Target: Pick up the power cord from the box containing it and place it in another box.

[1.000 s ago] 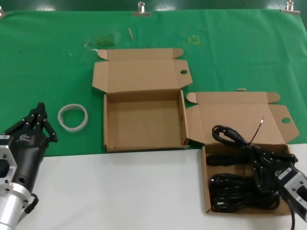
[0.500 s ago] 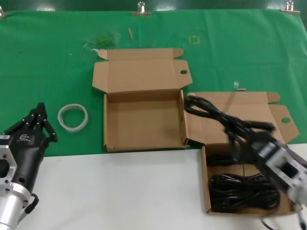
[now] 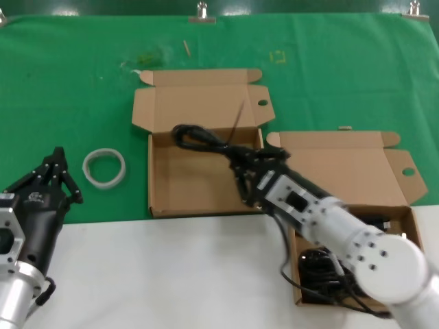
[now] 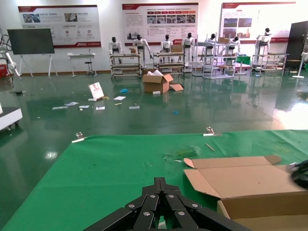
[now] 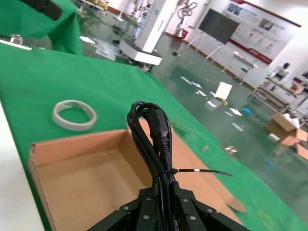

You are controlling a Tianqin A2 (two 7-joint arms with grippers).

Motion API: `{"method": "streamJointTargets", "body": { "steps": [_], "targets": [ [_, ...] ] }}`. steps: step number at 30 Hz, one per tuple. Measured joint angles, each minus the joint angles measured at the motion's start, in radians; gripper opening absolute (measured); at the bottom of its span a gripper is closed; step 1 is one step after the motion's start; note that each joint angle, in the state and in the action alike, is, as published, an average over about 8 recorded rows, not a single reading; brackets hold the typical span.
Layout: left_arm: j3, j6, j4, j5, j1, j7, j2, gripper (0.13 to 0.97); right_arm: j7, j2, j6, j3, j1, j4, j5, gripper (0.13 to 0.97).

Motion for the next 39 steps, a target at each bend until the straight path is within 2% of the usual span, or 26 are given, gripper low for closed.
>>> {"method": "streamJointTargets", "body": {
  "steps": [9,15,19,24,32,33,39],
  "targets": [
    [0.0,0.0,0.0,0.0,0.0,0.0,0.0,0.14,0.004,-0.103,-0.008,-0.011,0.044,-0.104,-0.11,0.194],
    [0.0,0.0,0.0,0.0,0.0,0.0,0.0,0.14,0.009,-0.118,-0.015,0.014,0.03,-0.096,-0.153,0.211],
    [0.0,0.0,0.0,0.0,0.0,0.0,0.0,0.14,0.018,-0.114,-0.024,0.038,0.014,-0.068,-0.172,0.257],
    [0.0,0.0,0.0,0.0,0.0,0.0,0.0,0.14,0.059,-0.099,-0.046,0.093,-0.026,0.033,-0.176,0.304],
    [0.0,0.0,0.0,0.0,0.0,0.0,0.0,0.14,0.176,-0.037,-0.08,0.215,-0.123,0.322,-0.078,0.462],
    [0.0,0.0,0.0,0.0,0.0,0.0,0.0,0.14,0.186,-0.032,-0.082,0.225,-0.13,0.342,-0.07,0.462],
    [0.0,0.0,0.0,0.0,0.0,0.0,0.0,0.148,0.197,-0.025,-0.078,0.24,-0.144,0.369,-0.051,0.62]
  ]
}}
